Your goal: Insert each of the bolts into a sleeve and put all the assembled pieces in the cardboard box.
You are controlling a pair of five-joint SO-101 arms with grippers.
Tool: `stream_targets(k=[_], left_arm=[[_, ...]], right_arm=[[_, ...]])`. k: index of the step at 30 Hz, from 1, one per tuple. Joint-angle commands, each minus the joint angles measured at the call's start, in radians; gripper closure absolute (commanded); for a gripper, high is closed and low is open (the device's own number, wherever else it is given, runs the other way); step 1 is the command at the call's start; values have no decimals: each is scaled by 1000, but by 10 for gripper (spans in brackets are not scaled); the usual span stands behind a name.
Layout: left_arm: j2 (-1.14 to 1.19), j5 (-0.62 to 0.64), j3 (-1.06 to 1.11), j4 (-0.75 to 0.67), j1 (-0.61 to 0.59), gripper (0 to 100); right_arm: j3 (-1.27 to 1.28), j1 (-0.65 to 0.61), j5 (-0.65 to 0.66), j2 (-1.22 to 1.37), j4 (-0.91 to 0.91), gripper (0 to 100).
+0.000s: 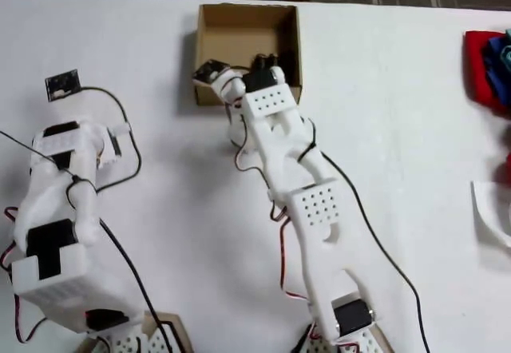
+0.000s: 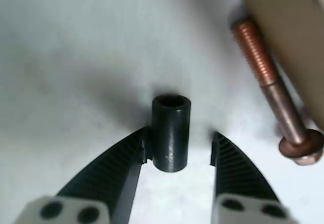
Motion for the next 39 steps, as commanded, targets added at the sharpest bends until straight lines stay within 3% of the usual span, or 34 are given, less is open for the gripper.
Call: stream_targets(k=[1,5,8,16,20,25,29,34,39], left_arm=[[-11,8,-41,8,-8,887],[-11,8,-41,8,-8,887],[-11,8,-41,8,-8,887],[-12,-31,-85,51,32,884],[-11,-166,-205,215,163,884],[-5,-422,-414,365,370,887],[-3,-565,-542,384,486,884],[-2,-732,-553,384,654,884],[44,-1014,-567,370,772,884]], right_arm=[[-34,-10,11,2,-22,818],[-31,-10,11,4,-16,836],[-31,-8,11,4,-13,978],[-163,79,-41,-81,128,977],[-195,213,-167,-186,142,978],[11,364,-284,-340,142,978],[282,469,-381,-526,142,978],[632,587,-446,-760,116,978],[902,687,-450,-880,-70,978]])
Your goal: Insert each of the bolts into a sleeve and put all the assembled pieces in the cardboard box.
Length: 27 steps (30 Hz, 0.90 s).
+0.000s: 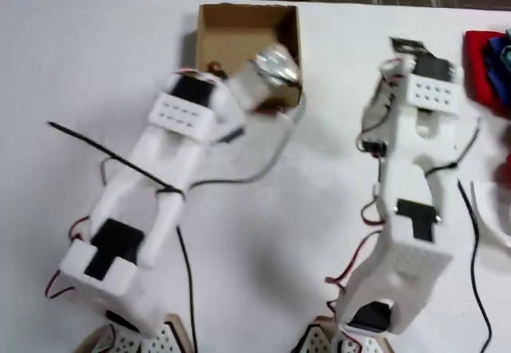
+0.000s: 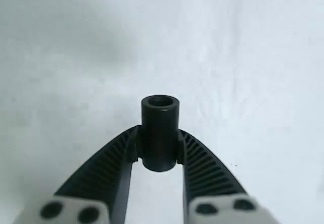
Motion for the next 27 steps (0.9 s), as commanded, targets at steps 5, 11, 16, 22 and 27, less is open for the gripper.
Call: stream_targets(k=[5,11,16,22,27], left_arm=[[141,-229,-25,-114,80,885],[247,-233,-111,-172,100,887],[364,-233,-263,-232,95,887],[537,-232,-452,-213,84,887],[654,-233,-636,-146,77,887]], right_arm=[[304,88,-12,-114,-254,978],[405,85,-52,-122,-360,978],[405,93,-54,-122,-363,978],[405,114,-54,-117,-364,978],[404,117,-54,-116,-366,978]])
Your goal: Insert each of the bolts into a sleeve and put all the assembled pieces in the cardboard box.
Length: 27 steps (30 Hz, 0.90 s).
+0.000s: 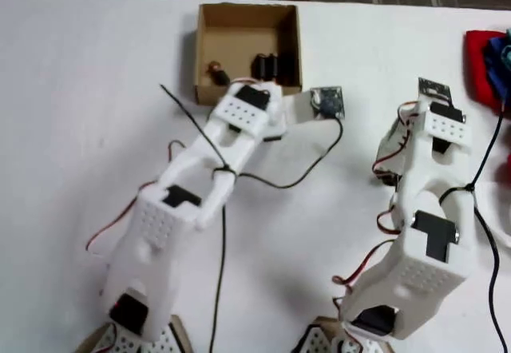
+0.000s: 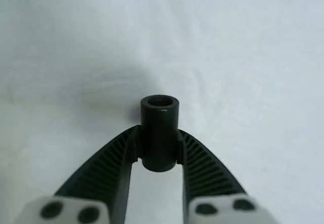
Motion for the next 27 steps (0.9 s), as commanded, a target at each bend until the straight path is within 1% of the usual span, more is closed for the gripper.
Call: stream_targets(k=[1,4,7,10,13,20,27], left_arm=[[46,-5,-165,40,-17,887],[104,-8,-272,72,-25,887],[157,-51,-360,129,-26,887],[201,-68,-433,172,-29,887],[242,-68,-490,181,-34,887],[310,-68,-579,181,-40,885],[318,-69,-585,181,-40,884]], right_arm=[[0,10,-9,-65,-16,978],[0,10,-9,-65,-22,978],[0,10,-9,-65,-22,978],[0,10,-9,-65,-22,978],[0,8,-9,-65,-22,978],[2,7,-8,-64,-22,978],[3,5,-6,-64,-22,978]])
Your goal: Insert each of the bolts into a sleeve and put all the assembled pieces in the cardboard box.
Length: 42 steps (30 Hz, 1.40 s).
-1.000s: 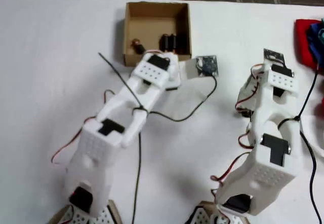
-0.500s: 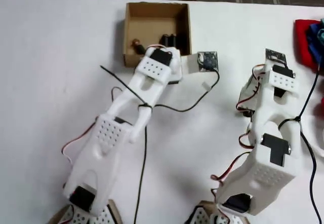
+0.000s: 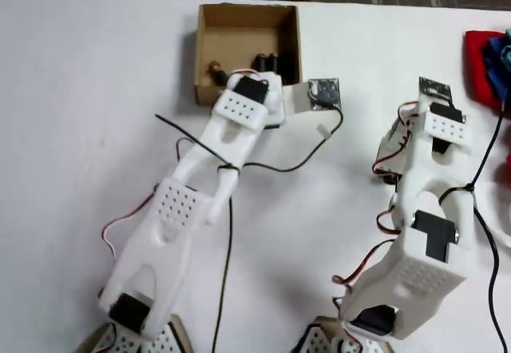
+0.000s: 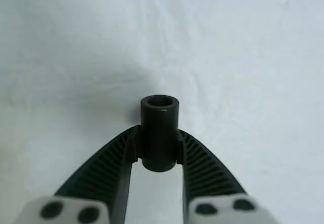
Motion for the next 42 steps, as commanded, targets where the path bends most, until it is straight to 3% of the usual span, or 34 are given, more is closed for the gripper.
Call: stream_targets(k=[1,15,23,30,42], left_arm=[[-11,-6,-47,5,-12,884],[9,-6,-41,5,-11,884],[29,-6,-73,190,17,888],[37,-5,-352,454,57,888],[121,-11,-426,459,43,884]], right_arm=[[-3,5,-6,-64,-7,978],[0,5,-6,-64,-7,978],[0,5,-6,-64,-7,978],[0,5,-6,-64,-7,978],[0,5,-6,-64,-7,978]])
